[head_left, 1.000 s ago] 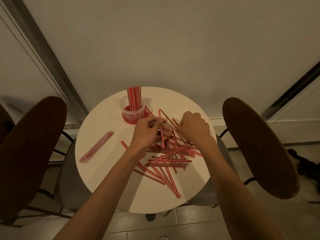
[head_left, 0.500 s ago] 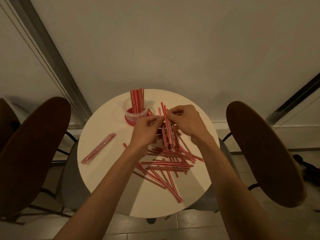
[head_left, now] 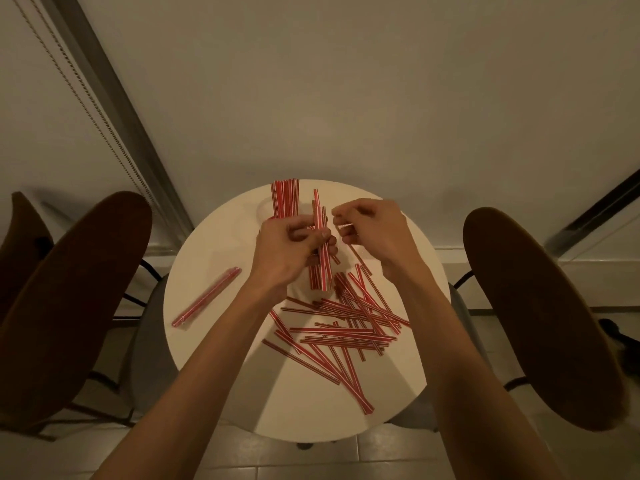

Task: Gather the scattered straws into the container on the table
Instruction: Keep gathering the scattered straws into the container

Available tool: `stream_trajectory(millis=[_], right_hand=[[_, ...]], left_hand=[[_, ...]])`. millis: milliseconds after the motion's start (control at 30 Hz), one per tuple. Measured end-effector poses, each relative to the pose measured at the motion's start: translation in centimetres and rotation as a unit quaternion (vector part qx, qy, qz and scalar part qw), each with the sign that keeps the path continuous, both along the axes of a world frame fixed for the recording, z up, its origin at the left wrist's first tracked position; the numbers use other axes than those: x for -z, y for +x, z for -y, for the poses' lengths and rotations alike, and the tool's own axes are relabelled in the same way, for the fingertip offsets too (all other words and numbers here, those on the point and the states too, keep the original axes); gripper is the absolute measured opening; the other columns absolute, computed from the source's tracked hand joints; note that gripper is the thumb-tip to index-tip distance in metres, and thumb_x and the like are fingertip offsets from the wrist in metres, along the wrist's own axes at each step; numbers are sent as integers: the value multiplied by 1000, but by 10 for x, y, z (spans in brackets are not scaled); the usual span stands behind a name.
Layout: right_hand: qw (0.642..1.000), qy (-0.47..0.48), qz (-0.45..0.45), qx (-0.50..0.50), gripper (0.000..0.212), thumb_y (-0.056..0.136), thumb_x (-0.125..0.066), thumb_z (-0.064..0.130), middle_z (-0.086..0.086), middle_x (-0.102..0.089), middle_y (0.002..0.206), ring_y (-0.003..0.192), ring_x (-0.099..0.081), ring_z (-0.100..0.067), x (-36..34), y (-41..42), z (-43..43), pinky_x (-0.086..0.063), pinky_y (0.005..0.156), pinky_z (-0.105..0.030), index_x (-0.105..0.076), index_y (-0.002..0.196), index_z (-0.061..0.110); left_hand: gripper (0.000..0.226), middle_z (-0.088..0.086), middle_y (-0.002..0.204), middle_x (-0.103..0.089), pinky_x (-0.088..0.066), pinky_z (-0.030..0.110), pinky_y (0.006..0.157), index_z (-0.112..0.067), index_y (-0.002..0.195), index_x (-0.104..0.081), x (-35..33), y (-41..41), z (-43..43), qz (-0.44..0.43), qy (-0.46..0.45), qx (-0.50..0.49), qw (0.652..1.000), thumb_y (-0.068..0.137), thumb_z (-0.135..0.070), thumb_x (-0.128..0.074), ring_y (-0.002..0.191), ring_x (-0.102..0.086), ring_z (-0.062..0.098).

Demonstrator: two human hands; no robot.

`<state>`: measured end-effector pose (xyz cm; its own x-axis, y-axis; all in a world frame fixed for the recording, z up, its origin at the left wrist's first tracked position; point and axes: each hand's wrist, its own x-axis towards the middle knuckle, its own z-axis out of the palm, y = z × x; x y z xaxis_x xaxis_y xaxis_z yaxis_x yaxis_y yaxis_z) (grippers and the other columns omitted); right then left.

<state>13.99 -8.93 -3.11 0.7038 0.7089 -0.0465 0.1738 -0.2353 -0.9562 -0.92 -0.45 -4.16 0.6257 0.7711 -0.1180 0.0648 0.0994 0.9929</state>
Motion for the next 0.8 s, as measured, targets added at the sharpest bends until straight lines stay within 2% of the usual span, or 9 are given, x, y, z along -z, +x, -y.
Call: stream_trajectory(millis=[67, 200, 267, 367, 500, 567, 633, 733, 800], right_hand=[[999, -30, 36, -12, 25, 99, -68, 6, 5, -81, 103, 93, -78, -13, 4, 7, -8, -65, 89, -35, -80, 113, 22], [978, -140, 76, -135, 77, 79, -89, 2, 4, -68, 142, 129, -66, -18, 11, 5, -21, -57, 108, -42, -59, 148, 21], [968, -163, 91, -168, 100, 71, -98, 10, -1, -59, 154, 141, -58, -23, 14, -2, -29, -51, 116, -45, -48, 158, 17], [964, -162, 119, -176, 119, 63, -104, 30, -3, -52, 162, 148, -51, -24, 17, -13, -42, -43, 122, -44, -40, 162, 17], [965, -142, 138, -173, 119, 63, -103, 41, 2, -56, 159, 143, -56, -20, 14, -23, -55, -43, 109, -29, -40, 162, 20], [969, -123, 132, -171, 111, 65, -102, 42, 8, -64, 147, 124, -65, -11, 13, -26, -60, -44, 96, -17, -44, 158, 22], [971, -117, 127, -167, 101, 70, -100, 38, 13, -67, 134, 104, -63, 0, 11, -29, -63, -40, 82, -7, -47, 154, 23], [971, -114, 138, -159, 98, 72, -99, 33, 5, -68, 141, 113, -66, -10, 14, -30, -68, -43, 83, -9, -48, 154, 20], [970, -115, 149, -156, 92, 74, -98, 31, 3, -71, 138, 109, -66, -9, 16, -30, -70, -41, 74, -4, -51, 152, 17]], left_hand=[[19, 9, 93, -84, -69, 38, 79, -8, 118, -77, -9, -1, -10, 9, 2, -24, 1000, 100, -6, -75, 86, -84, 24], [21, 10, 95, -84, -69, 41, 80, -7, 120, -76, -28, -5, -36, 22, 33, -55, 998, 99, -8, -76, 86, -84, 25], [22, 9, 98, -84, -69, 42, 82, -9, 121, -77, -35, -5, -53, 18, 61, -73, 995, 99, -11, -76, 89, -84, 24], [22, 11, 101, -83, -69, 42, 83, -10, 121, -77, -40, -2, -76, 17, 83, -100, 991, 99, -13, -77, 91, -83, 24], [18, 12, 103, -79, -70, 42, 78, -10, 114, -80, -38, 6, -95, 8, 114, -121, 986, 97, -13, -81, 87, -83, 24], [15, 8, 100, -78, -70, 44, 77, -14, 110, -82, -31, 11, -101, -9, 125, -132, 983, 95, -17, -84, 89, -81, 26], [11, 4, 95, -78, -70, 46, 77, -17, 105, -84, -23, 15, -104, -24, 136, -141, 980, 93, -19, -86, 87, -81, 26], [8, -7, 87, -78, -67, 44, 84, -21, 101, -85, -12, 19, -102, -78, 193, -127, 970, 93, -21, -86, 84, -78, 18], [11, -9, 86, -78, -64, 36, 86, -19, 103, -86, -6, 20, -99, -144, 248, -114, 951, 93, -23, -85, 82, -76, 11]])
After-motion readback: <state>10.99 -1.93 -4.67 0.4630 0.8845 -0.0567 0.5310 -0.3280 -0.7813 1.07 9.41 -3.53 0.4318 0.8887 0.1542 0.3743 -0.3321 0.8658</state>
